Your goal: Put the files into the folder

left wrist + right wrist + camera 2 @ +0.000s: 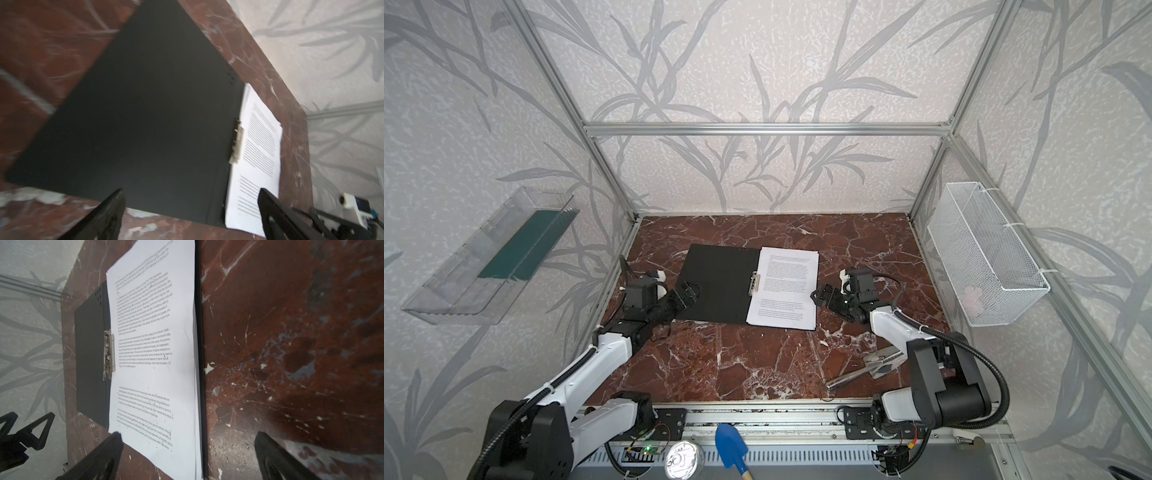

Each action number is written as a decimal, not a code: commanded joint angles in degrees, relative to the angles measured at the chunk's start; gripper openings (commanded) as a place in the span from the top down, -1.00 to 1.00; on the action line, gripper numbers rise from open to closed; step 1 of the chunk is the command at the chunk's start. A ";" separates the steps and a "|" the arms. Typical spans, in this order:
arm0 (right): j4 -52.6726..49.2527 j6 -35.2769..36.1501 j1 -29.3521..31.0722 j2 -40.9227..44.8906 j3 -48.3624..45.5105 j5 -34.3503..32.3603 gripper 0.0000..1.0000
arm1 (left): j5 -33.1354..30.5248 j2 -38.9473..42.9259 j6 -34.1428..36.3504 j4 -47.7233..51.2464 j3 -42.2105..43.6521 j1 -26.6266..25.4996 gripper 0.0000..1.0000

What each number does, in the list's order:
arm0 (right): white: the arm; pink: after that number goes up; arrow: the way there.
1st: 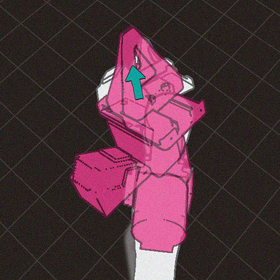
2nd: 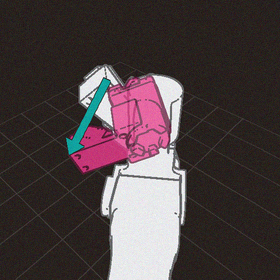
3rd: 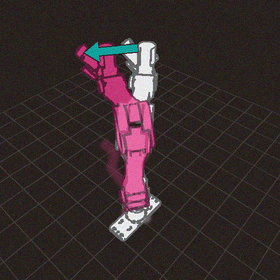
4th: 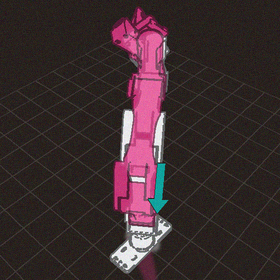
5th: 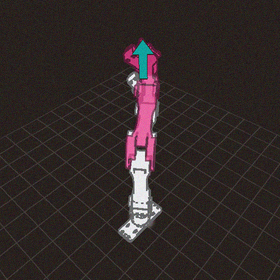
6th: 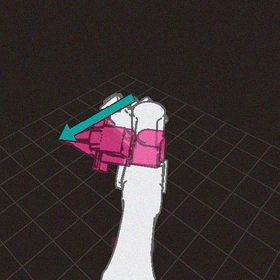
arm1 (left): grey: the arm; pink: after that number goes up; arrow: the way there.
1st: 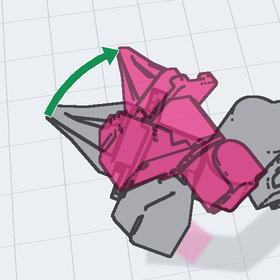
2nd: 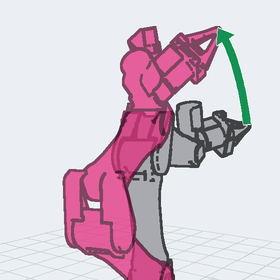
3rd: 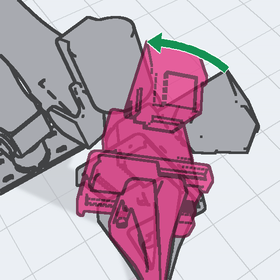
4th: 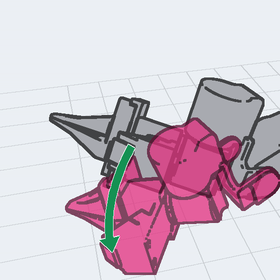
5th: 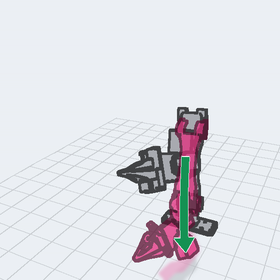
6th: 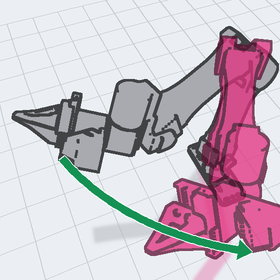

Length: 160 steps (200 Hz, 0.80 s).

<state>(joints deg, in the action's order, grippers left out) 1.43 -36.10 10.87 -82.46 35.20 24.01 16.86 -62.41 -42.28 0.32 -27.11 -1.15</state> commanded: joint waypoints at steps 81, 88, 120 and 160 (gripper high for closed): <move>1.89 3.22 1.26 -6.25 2.47 2.15 -0.98 | 9.72 -20.12 -1.73 -15.32 3.53 17.76 -0.96; 1.93 3.23 1.34 -6.62 2.66 2.39 -0.98 | 10.82 -21.28 -2.39 -16.03 3.72 17.68 -0.96; 1.77 3.31 1.43 -7.53 3.17 2.75 -0.98 | 14.07 -24.95 -5.43 -20.03 5.92 17.67 -0.93; 1.65 3.38 1.52 -8.67 3.72 3.50 -0.98 | 16.85 -27.14 -6.95 -22.45 8.23 16.91 -0.92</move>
<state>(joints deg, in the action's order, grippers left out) 4.56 -33.12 12.08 -89.30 38.06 26.70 31.22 -86.02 -46.35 -28.67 -23.31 16.38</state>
